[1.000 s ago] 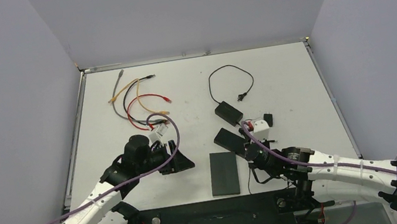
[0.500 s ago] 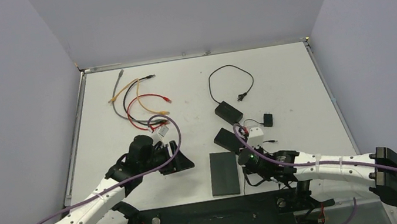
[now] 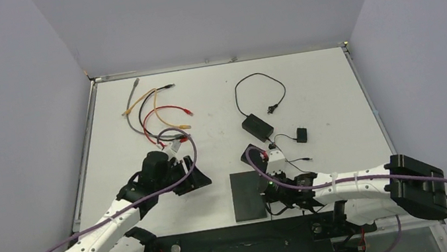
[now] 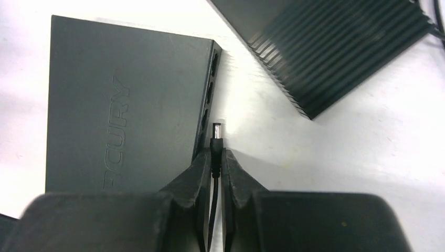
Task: Insert the plug into the switch port
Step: Move the switch port to the center of the board, then adjust the switch port at the center of the board.
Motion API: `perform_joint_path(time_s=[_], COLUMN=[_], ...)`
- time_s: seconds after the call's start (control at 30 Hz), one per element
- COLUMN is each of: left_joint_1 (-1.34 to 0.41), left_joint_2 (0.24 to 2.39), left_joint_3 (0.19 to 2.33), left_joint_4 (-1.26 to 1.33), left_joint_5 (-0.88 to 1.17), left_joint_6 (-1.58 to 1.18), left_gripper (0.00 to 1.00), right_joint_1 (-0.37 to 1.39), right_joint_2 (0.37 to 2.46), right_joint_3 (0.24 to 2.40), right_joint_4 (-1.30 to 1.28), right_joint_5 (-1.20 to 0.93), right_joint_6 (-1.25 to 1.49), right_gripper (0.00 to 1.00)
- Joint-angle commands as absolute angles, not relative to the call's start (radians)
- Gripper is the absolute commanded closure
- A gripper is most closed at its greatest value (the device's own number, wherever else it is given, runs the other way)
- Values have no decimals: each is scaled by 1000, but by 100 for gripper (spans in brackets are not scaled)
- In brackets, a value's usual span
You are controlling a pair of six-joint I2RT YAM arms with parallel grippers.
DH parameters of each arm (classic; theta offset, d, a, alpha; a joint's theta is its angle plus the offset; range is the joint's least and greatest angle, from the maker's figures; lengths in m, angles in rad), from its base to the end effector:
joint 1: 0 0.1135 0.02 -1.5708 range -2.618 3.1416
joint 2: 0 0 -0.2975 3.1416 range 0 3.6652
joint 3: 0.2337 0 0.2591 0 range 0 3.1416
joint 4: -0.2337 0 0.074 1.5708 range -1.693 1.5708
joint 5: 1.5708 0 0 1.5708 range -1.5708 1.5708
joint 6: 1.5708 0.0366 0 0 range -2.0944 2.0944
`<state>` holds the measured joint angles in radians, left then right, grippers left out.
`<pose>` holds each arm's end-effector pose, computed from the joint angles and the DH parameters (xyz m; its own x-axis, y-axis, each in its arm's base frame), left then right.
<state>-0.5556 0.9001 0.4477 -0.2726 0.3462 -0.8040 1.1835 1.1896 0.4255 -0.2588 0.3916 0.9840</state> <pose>0.1372 -0.0998 0.2184 -0.9036 -0.2363 -0.3573 0.0883 0.7134 -0.6951 0.0843 0.1697 0.1665 -0.8287 0.0064 -0.5597 -0.1638 0.9534 0.2534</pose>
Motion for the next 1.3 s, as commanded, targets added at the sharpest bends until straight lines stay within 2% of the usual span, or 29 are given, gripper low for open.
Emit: perform_joint_path(time_s=[0.0,0.37,0.73,1.27], left_joint_1=[-519,-492,-491,-494], left_joint_2=[881,852,866,1040], left_joint_3=[470,466,448,385], left_joint_4=[-336,-433,-452,-201], left_joint_5=[294,225,191,368], left_joint_6=[-795,-806,-858,-852], left_gripper=[46,46,45,45], right_joint_1=[1212,1245,1229,1274], right_joint_2=[1252,1458,1357,1318], right_joint_3=[470,634,601,506], right_joint_4=[-120,-9,-118,-80], right_joint_5=[358,252,347,294], right_joint_6=[1007,958,912,927], right_gripper=[100,100,100,100])
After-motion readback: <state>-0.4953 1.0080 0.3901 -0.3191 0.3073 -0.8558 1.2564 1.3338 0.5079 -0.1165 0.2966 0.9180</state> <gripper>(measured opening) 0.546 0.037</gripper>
